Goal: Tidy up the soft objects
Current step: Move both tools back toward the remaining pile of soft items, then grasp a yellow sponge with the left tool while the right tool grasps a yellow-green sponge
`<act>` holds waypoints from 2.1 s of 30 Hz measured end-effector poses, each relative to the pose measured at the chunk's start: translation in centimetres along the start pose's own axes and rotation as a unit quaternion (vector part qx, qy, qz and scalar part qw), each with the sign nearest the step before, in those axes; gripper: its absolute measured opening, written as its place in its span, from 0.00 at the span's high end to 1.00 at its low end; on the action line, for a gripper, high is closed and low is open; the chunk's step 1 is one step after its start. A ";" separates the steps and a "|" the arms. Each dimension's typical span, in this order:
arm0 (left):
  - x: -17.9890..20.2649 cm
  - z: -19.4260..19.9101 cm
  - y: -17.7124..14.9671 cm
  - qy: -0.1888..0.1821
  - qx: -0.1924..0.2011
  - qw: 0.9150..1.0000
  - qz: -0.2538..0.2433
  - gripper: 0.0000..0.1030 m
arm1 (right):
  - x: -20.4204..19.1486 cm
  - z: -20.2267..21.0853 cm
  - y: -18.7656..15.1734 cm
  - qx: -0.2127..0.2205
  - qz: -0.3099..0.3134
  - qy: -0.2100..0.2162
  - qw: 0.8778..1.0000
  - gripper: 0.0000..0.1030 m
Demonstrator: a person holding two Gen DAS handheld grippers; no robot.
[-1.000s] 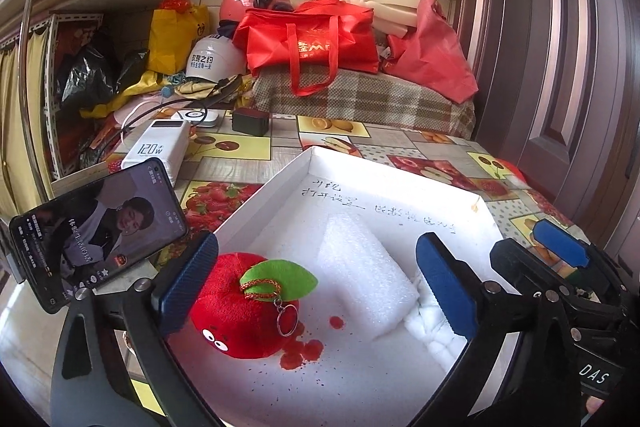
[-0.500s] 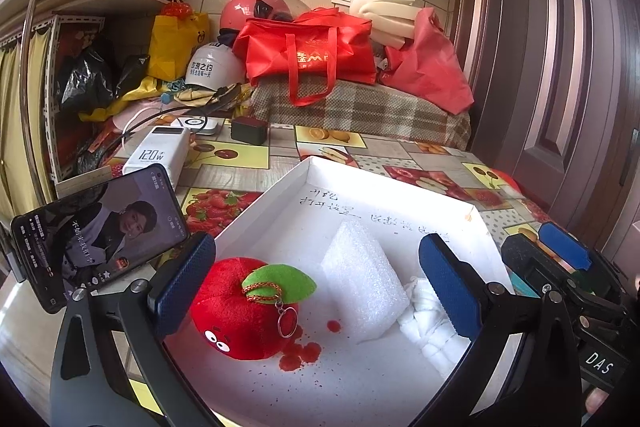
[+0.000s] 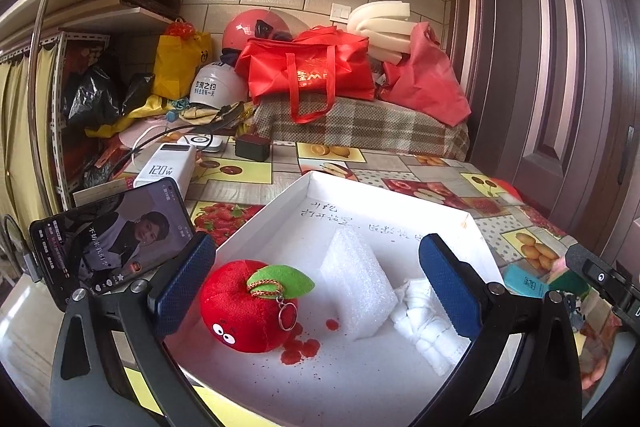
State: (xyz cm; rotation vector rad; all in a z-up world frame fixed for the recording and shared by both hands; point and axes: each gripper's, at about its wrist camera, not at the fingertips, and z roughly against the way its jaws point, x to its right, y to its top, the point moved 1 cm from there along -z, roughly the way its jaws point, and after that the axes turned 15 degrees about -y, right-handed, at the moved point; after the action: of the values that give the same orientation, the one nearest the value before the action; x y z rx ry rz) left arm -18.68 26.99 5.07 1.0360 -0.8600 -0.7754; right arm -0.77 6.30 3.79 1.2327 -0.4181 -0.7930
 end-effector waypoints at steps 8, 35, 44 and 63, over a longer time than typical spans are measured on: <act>6.4 1.1 -1.8 -0.096 -0.026 0.992 -0.082 0.00 | 7.6 3.2 0.6 0.022 -0.010 -0.074 0.997 0.18; 19.9 -5.1 -8.1 -0.162 -0.261 0.921 -0.238 0.24 | 6.9 -3.1 0.5 -0.077 0.145 -0.048 0.985 0.33; 20.2 -3.8 -7.6 -0.170 -0.224 0.927 -0.250 0.70 | 8.9 -0.8 0.7 -0.045 0.097 -0.037 0.994 0.77; 19.6 1.2 -5.1 -0.245 -0.105 0.938 -0.221 0.70 | 11.7 4.4 1.2 0.036 0.000 -0.022 0.999 0.77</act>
State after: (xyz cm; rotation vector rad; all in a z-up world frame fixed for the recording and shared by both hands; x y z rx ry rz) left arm -11.51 7.96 5.00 0.8636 -0.9452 -1.5204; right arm 4.41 -5.07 4.75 1.2842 -0.4874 -0.8121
